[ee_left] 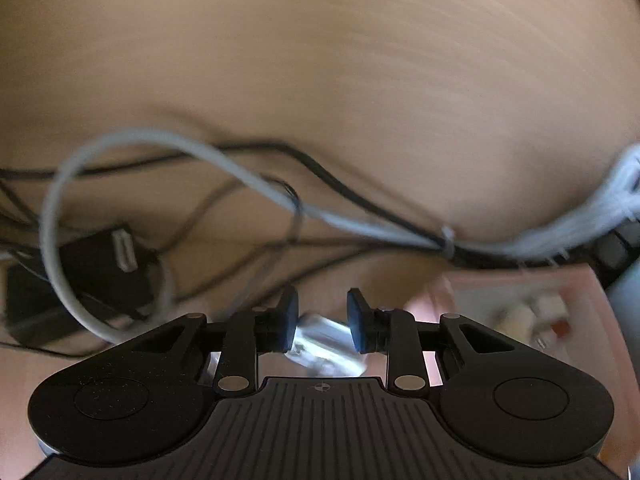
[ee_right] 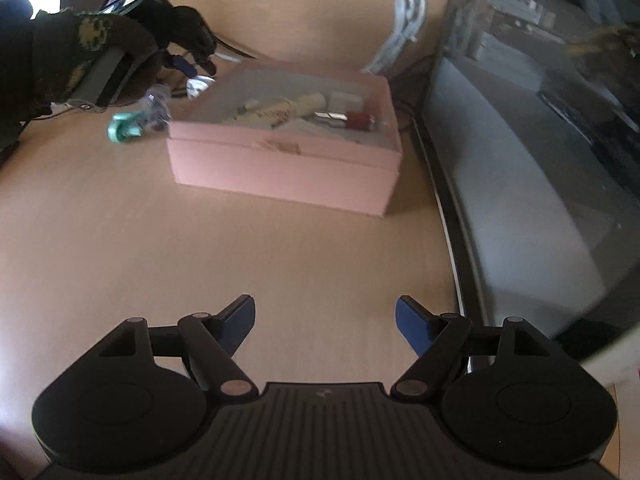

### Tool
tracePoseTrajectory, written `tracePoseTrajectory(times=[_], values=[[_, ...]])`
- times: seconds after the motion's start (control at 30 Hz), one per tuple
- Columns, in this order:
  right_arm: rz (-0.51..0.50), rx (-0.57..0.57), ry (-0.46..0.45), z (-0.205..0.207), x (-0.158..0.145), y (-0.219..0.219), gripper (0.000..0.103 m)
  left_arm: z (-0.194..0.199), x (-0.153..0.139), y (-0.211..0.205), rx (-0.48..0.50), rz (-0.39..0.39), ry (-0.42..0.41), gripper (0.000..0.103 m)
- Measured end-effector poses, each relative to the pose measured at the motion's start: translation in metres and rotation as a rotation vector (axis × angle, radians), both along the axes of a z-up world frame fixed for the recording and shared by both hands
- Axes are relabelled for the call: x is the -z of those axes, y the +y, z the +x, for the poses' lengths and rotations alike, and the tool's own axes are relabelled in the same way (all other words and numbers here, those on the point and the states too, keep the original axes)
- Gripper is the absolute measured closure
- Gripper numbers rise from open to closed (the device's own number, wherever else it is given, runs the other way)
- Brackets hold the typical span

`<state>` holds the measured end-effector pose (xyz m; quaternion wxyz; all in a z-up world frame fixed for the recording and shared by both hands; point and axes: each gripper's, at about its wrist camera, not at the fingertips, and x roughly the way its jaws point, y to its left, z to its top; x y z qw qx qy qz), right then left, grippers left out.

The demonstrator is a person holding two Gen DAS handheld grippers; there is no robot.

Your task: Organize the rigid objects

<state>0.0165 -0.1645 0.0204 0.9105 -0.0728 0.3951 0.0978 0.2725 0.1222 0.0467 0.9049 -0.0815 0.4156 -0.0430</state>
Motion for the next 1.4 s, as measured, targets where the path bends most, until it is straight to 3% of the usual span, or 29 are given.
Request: tracePoseTrajectory(times=[0.1, 0.23, 0.43, 0.57, 0.73, 0.97, 1.0, 1.03, 1.07, 1.2, 1.4], values=[[0.012, 0.035, 0.024, 0.002, 0.005, -0.007, 0.025, -0.024, 0.005, 0.003, 0.057, -0.039, 0.019, 0.073], [0.043, 0.025, 0.029, 0.009, 0.006, -0.002, 0.025, -0.069, 0.008, 0.01, 0.065, -0.103, 0.028, 0.074], [0.055, -0.138, 0.016, 0.016, 0.006, 0.04, 0.025, -0.151, 0.013, 0.022, 0.039, -0.198, 0.027, 0.073], [0.075, -0.269, -0.004, 0.015, 0.004, 0.075, 0.025, -0.2, 0.01, 0.033, 0.044, -0.203, 0.025, 0.073], [0.093, -0.427, -0.032, 0.018, 0.004, 0.119, 0.025, -0.248, -0.002, 0.067, -0.113, -0.249, 0.002, 0.075], [0.115, -0.613, -0.078, 0.023, -0.002, 0.179, 0.028, -0.281, -0.021, 0.084, -0.251, -0.089, 0.012, 0.075], [0.117, -0.615, -0.071, 0.025, 0.0, 0.185, 0.037, -0.283, -0.022, 0.084, -0.259, -0.08, 0.004, 0.075], [0.12, -0.615, -0.05, 0.03, 0.001, 0.19, 0.054, -0.287, -0.023, 0.086, -0.265, -0.075, -0.001, 0.075], [0.122, -0.611, -0.026, 0.033, 0.003, 0.19, 0.059, -0.289, -0.024, 0.085, -0.267, -0.072, -0.002, 0.075], [0.15, -0.527, -0.009, 0.038, -0.003, 0.175, 0.059, -0.292, -0.026, 0.079, -0.247, -0.055, 0.012, 0.075], [0.079, -0.332, -0.007, 0.042, 0.003, 0.121, 0.059, -0.288, -0.019, 0.055, -0.21, -0.037, 0.063, 0.075]])
